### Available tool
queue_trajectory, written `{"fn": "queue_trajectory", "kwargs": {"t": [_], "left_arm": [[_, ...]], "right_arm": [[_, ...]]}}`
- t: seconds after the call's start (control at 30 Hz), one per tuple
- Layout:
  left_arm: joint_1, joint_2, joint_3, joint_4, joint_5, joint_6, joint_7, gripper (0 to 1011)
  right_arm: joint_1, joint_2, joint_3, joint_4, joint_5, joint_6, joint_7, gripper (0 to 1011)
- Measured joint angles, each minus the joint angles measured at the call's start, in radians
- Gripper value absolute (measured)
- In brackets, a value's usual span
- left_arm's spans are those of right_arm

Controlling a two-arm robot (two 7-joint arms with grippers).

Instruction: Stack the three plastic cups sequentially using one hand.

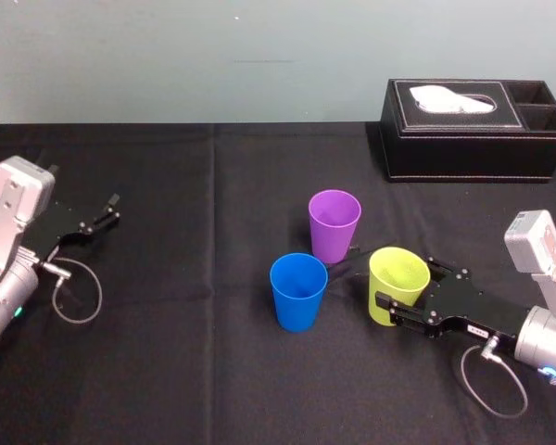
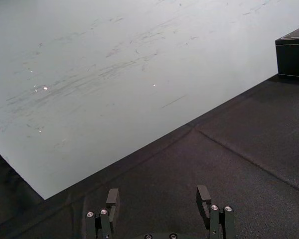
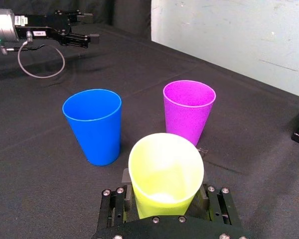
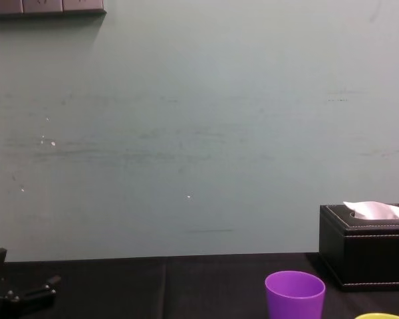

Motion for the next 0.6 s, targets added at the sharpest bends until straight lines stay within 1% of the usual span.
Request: {"fn": "queue_trajectory", "kwargs": {"t": [0.6], "left_arm": [[0.0, 0.0, 0.0, 0.0, 0.0, 0.0, 0.0, 1011]], "right_arm": [[-0.001, 0.001, 0.0, -0.001, -0.001, 0.0, -0.001, 731]]}}
